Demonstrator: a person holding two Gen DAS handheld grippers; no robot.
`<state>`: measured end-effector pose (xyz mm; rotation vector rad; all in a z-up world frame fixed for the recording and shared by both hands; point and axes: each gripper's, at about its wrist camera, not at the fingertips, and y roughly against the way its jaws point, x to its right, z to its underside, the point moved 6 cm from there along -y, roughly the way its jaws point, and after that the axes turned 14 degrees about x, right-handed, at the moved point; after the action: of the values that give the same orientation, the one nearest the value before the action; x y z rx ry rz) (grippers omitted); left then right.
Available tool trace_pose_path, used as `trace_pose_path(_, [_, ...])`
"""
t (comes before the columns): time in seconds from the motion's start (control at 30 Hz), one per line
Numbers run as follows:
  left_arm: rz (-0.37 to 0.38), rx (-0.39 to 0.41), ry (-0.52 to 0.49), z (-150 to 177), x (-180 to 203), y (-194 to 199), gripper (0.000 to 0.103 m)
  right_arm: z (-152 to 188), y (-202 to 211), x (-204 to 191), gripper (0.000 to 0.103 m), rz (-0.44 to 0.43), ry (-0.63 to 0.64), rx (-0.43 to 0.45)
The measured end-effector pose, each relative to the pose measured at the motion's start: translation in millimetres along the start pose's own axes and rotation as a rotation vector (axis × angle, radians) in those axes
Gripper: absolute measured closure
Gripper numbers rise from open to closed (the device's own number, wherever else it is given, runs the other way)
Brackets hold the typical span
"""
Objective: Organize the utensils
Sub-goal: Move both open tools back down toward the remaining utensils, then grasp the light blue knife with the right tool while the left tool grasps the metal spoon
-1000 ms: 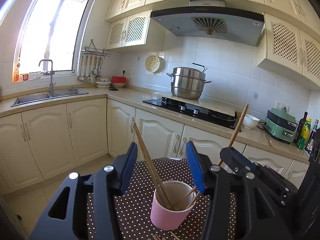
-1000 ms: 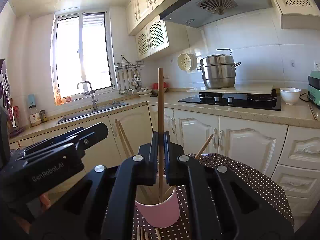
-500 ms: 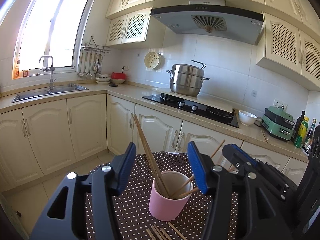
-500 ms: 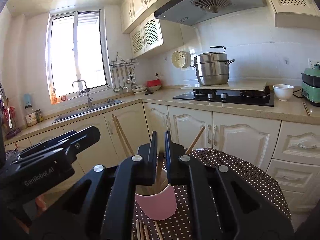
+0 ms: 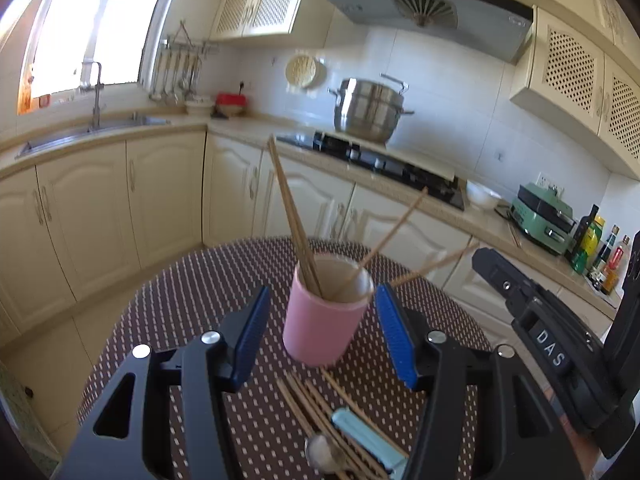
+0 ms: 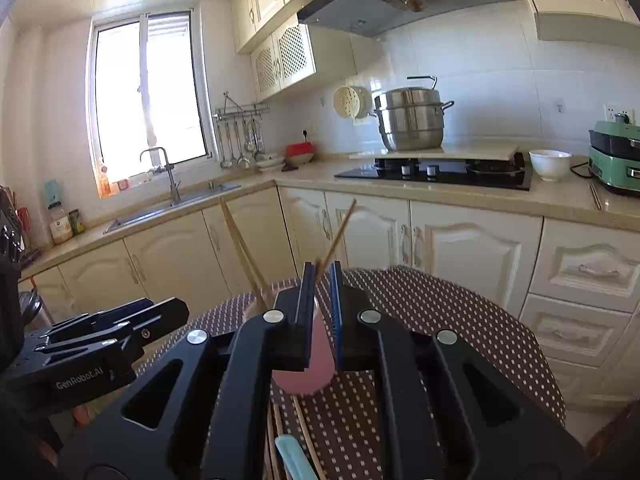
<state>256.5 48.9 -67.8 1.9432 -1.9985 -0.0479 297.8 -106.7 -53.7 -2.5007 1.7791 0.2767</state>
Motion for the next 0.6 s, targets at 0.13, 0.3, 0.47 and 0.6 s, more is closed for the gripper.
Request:
trace_pose_path(0.13, [0.008,-0.084,0.042,31.9,-5.1,2.5,0.048,20.6,12.4,6.1,0.094,0.001,-0.007,-0.053])
trace_pose_path(0.3, [0.012,-0.207,0.083,73.9,-12.7,2.4,0.048,49.8,22.5,7.9,0.094,-0.018,0.004,-0.156])
trace_pose_path(0.47, [-0.006,-0.321,0.116,114.9,-18.8,-1.4,0.049,84.3,26.7,4.0,0.094,-0.044,0.02,-0.277])
trace_pose_path(0.6, [-0.012,-0.363,0.13,134.9,-20.0,-3.8,0.051,105.9,29.7,0.2,0.094,-0.062,0.036,-0.349])
